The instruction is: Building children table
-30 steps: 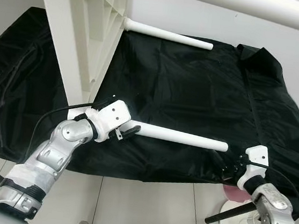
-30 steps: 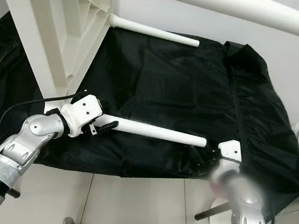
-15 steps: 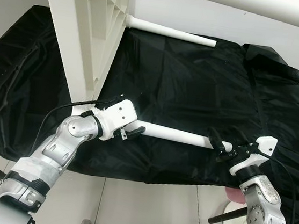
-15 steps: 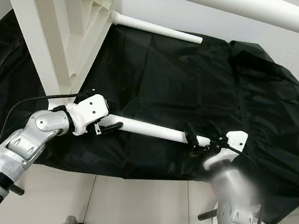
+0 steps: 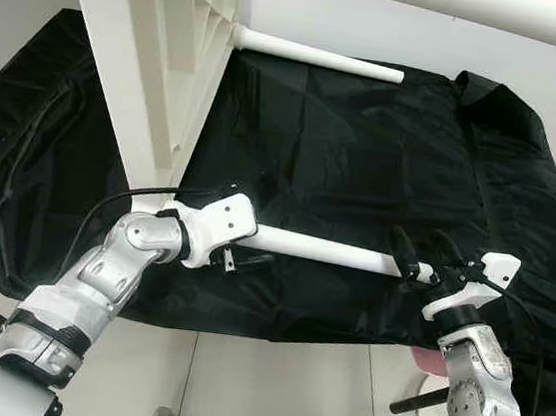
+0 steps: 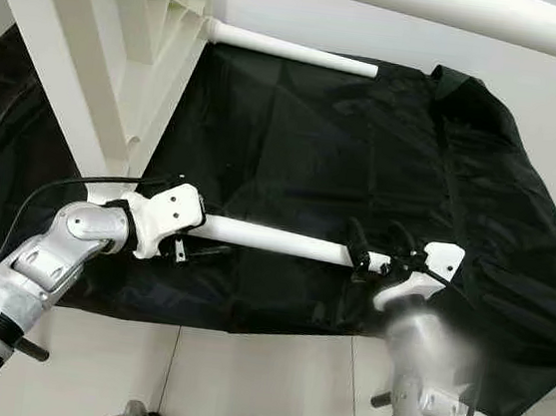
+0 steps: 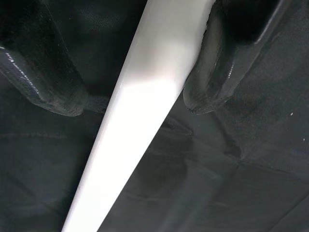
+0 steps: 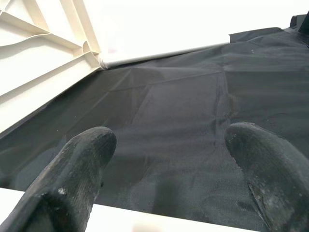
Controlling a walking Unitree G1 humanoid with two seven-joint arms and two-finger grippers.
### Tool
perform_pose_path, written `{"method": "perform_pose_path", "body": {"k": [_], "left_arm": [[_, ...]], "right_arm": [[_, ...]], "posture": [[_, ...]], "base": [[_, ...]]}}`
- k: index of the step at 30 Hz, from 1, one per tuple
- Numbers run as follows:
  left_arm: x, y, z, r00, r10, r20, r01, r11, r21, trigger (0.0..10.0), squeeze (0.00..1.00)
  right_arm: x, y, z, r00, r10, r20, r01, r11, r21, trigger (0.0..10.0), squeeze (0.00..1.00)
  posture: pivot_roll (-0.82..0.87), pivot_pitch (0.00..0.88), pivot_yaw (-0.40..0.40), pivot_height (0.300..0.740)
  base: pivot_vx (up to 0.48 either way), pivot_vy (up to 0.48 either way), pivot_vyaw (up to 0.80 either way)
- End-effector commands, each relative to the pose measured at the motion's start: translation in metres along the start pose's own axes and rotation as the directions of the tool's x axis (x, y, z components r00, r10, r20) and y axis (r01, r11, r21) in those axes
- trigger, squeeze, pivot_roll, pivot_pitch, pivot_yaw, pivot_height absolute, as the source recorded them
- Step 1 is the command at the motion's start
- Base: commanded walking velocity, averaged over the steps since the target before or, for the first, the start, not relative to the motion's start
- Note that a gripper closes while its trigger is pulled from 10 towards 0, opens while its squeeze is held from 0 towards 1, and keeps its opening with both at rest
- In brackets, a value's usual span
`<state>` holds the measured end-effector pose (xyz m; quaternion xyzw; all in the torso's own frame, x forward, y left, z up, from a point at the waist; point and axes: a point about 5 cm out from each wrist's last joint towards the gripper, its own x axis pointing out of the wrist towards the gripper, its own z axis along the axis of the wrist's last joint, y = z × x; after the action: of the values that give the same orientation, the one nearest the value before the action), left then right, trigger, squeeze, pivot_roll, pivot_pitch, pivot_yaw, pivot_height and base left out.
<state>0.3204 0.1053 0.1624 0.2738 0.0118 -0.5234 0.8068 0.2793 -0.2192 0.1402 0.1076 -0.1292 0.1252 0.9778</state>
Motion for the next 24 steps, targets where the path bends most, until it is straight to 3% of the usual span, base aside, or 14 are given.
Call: {"method": "perform_pose_path", "body": {"k": [1,7,12,24], "left_arm": [[0.000,-0.002,-0.002,0.997,-0.075,-0.012,0.075,0.997,-0.020,10.0,0.00],[0.008,0.005,-0.002,0.999,-0.012,-0.046,0.011,1.000,-0.015,10.0,0.00],[0.022,0.017,-0.008,0.984,0.046,-0.170,-0.048,0.999,-0.005,10.0,0.00],[0.026,0.022,-0.008,0.971,0.038,-0.237,-0.043,0.999,-0.012,10.0,0.00]], "right_arm": [[-0.004,-0.001,-0.001,1.000,-0.018,-0.003,0.018,1.000,0.008,10.0,0.00],[0.002,0.004,0.001,1.000,-0.008,0.008,0.008,1.000,0.010,10.0,0.00],[0.008,0.007,0.003,1.000,0.003,0.012,-0.003,1.000,0.008,10.0,0.00],[0.008,0.005,0.005,1.000,-0.010,0.021,0.010,1.000,0.002,10.0,0.00]], "posture": [[-0.01,0.133,-0.019,0.740],[0.00,0.131,-0.025,0.740],[0.00,0.128,-0.026,0.740],[-0.01,0.123,-0.016,0.740]], "base": [[0.000,0.000,0.00],[0.000,0.000,0.00],[0.000,0.000,0.00],[0.000,0.000,0.00]]}}
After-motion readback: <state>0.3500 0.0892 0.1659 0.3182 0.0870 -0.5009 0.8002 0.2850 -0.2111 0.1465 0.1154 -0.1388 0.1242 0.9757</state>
